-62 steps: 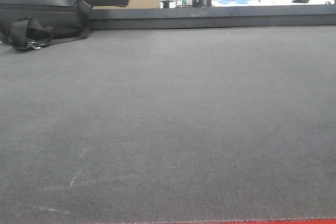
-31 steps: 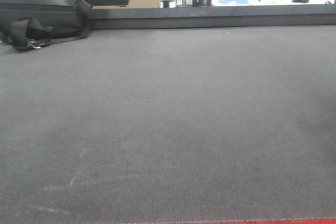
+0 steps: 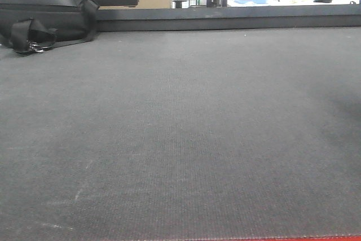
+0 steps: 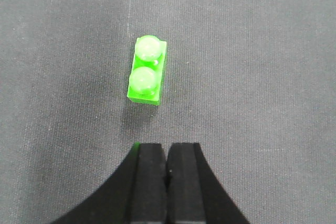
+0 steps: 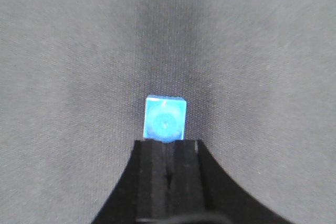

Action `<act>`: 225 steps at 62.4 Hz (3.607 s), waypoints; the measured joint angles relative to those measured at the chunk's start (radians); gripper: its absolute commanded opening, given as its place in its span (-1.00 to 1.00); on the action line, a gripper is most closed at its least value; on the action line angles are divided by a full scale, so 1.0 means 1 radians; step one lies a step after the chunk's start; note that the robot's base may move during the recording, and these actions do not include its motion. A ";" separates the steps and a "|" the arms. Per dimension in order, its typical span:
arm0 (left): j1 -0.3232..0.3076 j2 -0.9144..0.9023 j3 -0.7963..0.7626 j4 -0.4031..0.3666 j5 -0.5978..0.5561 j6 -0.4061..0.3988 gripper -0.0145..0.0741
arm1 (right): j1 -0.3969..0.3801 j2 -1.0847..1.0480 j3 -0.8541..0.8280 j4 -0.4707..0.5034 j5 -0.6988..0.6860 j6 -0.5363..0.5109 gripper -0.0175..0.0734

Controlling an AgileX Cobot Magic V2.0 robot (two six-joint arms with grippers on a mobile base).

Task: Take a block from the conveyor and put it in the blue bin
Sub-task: 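Close left gripper on green block and right gripper on blue cube, then lift both held blocks up off the conveyor belt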

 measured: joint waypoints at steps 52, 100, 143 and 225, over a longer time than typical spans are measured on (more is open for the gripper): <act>0.000 0.000 -0.002 -0.035 0.016 -0.034 -0.92 | 0.000 0.283 0.050 0.000 -0.117 0.000 -0.97; 0.028 0.302 -0.205 0.017 0.150 0.147 -0.92 | 0.000 0.111 -0.045 0.047 -0.037 0.000 -0.97; 0.133 0.448 -0.210 -0.157 0.003 0.334 0.25 | 0.000 0.111 -0.045 0.097 -0.057 0.000 -0.97; 0.133 0.474 -0.208 -0.187 -0.070 0.247 -0.92 | 0.000 0.054 -0.052 0.159 -0.069 -0.010 -0.97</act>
